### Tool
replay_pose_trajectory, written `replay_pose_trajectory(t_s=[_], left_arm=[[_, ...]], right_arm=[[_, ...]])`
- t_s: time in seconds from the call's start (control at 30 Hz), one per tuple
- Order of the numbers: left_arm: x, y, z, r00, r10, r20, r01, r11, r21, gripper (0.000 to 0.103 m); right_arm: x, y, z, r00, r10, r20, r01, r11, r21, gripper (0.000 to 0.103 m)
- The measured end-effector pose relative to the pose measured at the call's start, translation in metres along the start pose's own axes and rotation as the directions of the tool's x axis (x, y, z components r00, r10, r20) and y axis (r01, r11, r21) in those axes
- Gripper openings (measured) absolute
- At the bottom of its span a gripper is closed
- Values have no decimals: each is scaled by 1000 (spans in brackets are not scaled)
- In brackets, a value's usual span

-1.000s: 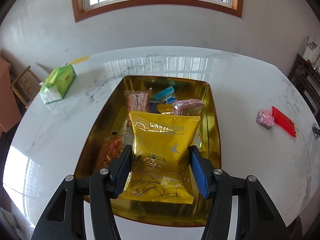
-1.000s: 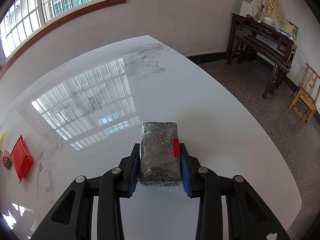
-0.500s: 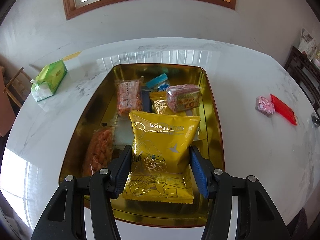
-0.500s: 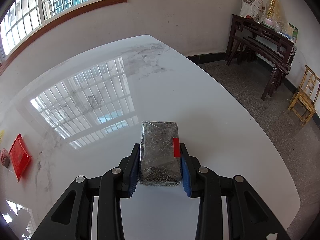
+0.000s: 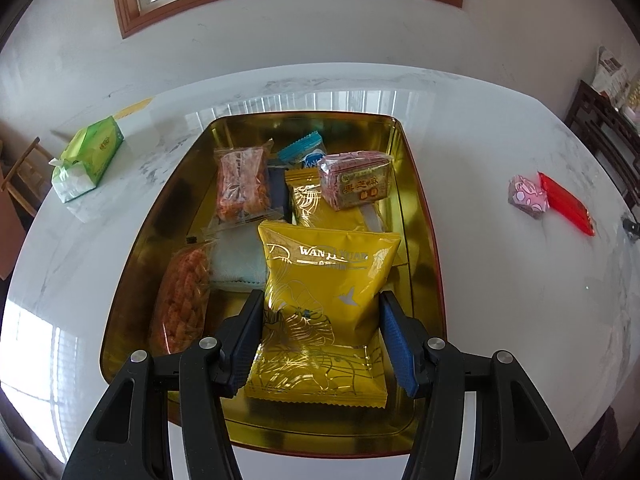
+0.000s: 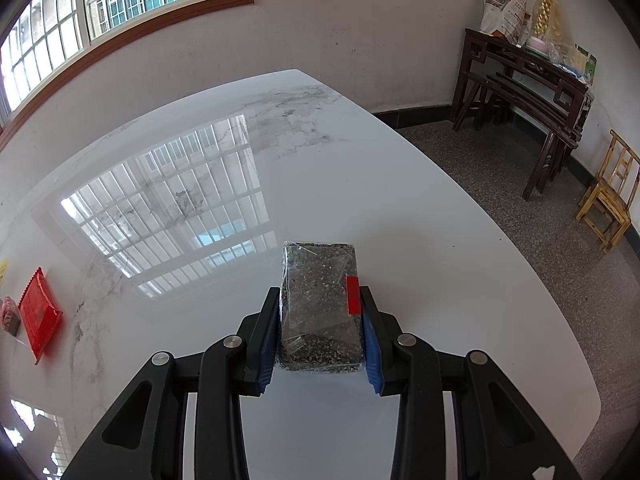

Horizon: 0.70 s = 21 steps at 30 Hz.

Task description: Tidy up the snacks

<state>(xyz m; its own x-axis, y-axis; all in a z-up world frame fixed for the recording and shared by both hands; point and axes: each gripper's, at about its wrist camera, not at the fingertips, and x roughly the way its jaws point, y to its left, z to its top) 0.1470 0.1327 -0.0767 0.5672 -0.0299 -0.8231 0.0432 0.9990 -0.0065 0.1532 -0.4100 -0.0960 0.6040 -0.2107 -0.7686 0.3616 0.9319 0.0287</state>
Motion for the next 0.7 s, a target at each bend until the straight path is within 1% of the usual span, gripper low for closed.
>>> replay_pose_trajectory(t_s=[0.07,0.17,0.4,0.47,0.57,0.7], left_arm=[[1,-1,-1,1000,-9,-9,9,1000,4,57],[3,-5,-3,1000,12,-11,-12,1000,19,58],[-1,-2,-5,1000,30,-2,-30,1000,2,59],[-8,-2,-4,999,39,20,-39,999,5,59],[-23,1,-3,996,55,75,-54,998,-12,70],[-46,10,-3,987,66,148,-57,996,-67,72]], right_arm=[[0,0,0,1000,1,0,-1,1000,1,33],[0,0,0,1000,2,0,-2,1000,2,33],[0,0,0,1000,2,0,-2,1000,2,33],[-1,0,0,1000,2,0,-2,1000,2,33],[0,0,0,1000,2,0,-2,1000,2,33],[-1,0,0,1000,1,0,-1,1000,2,33]])
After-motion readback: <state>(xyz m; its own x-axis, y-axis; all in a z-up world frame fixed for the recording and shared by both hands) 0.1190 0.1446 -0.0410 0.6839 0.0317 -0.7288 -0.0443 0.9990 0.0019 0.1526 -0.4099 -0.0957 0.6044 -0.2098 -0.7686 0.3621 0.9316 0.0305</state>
